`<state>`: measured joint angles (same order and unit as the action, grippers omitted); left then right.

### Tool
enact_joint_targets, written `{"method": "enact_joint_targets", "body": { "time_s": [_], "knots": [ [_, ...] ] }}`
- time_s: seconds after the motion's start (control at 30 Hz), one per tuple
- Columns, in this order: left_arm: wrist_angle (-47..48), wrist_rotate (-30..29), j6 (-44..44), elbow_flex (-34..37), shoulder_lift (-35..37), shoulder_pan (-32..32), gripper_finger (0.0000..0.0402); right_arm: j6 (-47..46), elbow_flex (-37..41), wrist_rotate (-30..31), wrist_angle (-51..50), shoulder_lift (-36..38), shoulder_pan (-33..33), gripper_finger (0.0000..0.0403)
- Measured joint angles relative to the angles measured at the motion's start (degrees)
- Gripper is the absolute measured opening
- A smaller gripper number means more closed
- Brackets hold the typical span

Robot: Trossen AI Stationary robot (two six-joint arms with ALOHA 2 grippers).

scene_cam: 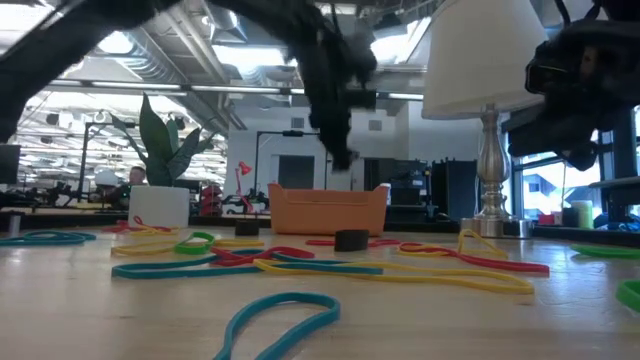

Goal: Pick and place rubber bands into bin
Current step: Put the black rubber band into the bin

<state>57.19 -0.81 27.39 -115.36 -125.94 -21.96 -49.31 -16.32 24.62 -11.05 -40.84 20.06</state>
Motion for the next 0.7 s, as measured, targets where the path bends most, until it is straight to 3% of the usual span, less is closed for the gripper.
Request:
{"method": "enact_joint_targets", "body": {
  "time_s": [0.17, 0.37, 0.7],
  "knots": [
    [0.0, 0.0, 2.4, -0.1, -5.8, -1.7, 0.0003, -0.1, 0.0, 0.0, -0.3, 0.0, -1.8, 0.0007],
    [-0.4, -1.1, 2.5, -0.1, -7.7, -2.5, 0.0011, -1.7, 0.0, 0.0, -0.3, 0.0, -3.9, 0.0007],
    [-3.3, -1.2, 3.3, -0.1, -7.7, -2.7, 0.0097, -1.5, 0.0, 0.0, -0.4, 0.0, -6.4, 0.0007]
  ]
}}
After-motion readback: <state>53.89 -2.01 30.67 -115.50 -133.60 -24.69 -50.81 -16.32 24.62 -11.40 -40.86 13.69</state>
